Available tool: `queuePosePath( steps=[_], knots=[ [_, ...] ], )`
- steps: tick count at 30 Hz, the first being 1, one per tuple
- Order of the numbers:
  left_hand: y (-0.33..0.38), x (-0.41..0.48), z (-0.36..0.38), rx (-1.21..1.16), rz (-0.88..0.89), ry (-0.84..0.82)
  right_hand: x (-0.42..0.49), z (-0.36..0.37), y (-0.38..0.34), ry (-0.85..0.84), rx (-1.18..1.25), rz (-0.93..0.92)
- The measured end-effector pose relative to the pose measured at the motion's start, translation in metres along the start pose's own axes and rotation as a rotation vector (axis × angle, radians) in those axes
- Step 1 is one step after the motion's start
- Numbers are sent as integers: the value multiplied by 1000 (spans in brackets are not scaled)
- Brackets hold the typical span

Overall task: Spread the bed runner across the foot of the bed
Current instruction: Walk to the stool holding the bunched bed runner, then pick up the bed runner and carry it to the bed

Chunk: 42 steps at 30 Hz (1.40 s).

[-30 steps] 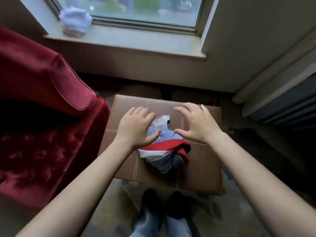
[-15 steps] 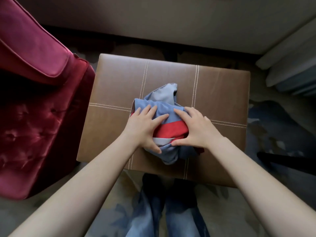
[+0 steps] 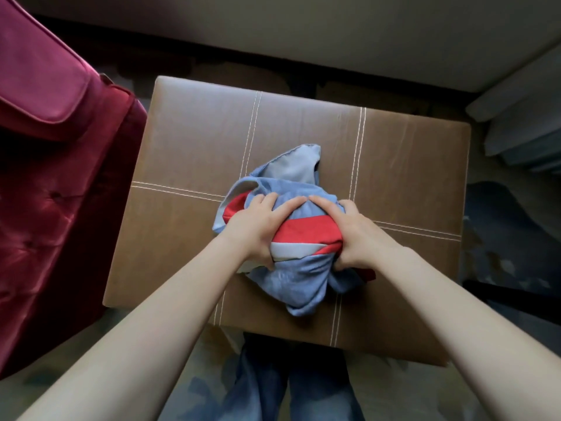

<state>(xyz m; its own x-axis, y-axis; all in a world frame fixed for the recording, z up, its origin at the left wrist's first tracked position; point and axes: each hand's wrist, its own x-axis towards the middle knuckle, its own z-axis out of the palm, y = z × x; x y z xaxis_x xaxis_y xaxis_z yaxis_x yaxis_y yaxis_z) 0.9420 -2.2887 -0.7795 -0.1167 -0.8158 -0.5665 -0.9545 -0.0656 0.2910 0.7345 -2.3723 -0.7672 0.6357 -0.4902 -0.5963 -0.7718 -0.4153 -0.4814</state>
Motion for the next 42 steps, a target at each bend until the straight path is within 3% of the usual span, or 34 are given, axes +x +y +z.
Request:
queuePosePath(
  steps=[5, 15, 28, 36, 42],
  knots=[
    [-1, 1, 0, -78, -25, 23, 2, 9, 2, 85, 72, -2],
    [22, -41, -47, -70, -31, 112, -33, -35, -27, 197, -50, -52],
    [105, -90, -256, 79, 55, 439, -146, -235, -87, 506, -139, -87],
    [168, -162, -395, 164, 113, 580, -251, -354, -146, 674, -203, -150],
    [205, -228, -481, 257, 163, 781, -319, -424, -194, 828, -277, -218]
  ],
)
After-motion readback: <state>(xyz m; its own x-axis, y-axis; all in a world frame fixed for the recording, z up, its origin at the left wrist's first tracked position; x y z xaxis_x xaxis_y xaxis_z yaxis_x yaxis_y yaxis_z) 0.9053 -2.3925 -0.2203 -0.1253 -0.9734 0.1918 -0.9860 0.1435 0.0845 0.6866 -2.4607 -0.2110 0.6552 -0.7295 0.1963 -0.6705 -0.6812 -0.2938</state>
